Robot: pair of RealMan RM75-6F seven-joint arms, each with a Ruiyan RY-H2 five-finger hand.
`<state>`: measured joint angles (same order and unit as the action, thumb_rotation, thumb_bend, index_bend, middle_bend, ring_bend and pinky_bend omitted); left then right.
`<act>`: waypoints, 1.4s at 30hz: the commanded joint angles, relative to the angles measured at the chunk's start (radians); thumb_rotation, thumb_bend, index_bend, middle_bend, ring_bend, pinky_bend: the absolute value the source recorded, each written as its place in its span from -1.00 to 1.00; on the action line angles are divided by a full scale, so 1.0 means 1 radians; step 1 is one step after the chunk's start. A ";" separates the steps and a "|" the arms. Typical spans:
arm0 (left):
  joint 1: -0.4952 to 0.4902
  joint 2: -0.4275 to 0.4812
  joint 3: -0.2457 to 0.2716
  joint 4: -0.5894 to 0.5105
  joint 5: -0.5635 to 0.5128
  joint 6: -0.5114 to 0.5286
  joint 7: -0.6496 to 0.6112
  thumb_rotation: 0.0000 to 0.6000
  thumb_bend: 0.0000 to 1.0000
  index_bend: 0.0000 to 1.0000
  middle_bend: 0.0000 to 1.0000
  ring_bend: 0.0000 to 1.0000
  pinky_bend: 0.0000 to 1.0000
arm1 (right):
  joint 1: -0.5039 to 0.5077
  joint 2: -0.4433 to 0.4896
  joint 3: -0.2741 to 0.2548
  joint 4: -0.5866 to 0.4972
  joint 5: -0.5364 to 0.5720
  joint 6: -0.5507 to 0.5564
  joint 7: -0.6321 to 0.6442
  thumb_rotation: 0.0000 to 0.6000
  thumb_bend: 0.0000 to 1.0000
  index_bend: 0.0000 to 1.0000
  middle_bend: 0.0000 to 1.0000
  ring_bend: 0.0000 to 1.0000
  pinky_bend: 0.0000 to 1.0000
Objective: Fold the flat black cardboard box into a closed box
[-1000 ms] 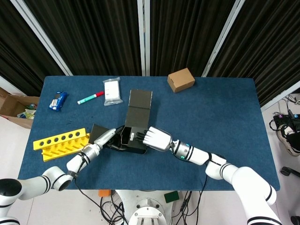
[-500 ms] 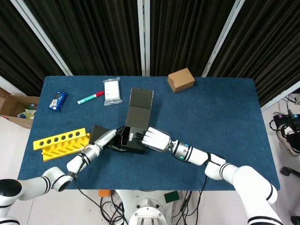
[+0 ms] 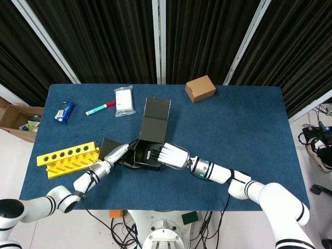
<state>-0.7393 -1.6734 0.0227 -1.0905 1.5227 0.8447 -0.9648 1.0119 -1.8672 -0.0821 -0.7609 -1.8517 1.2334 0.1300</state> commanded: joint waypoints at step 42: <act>0.028 -0.033 -0.038 0.022 -0.040 0.012 0.052 0.72 -0.74 0.02 -0.20 0.36 0.90 | 0.042 0.083 -0.015 -0.115 0.007 -0.168 -0.112 1.00 0.25 0.90 0.87 0.57 0.95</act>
<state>-0.7112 -1.7068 -0.0148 -1.0680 1.4834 0.8573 -0.9122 1.0538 -1.7845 -0.0969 -0.8757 -1.8450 1.0657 0.0169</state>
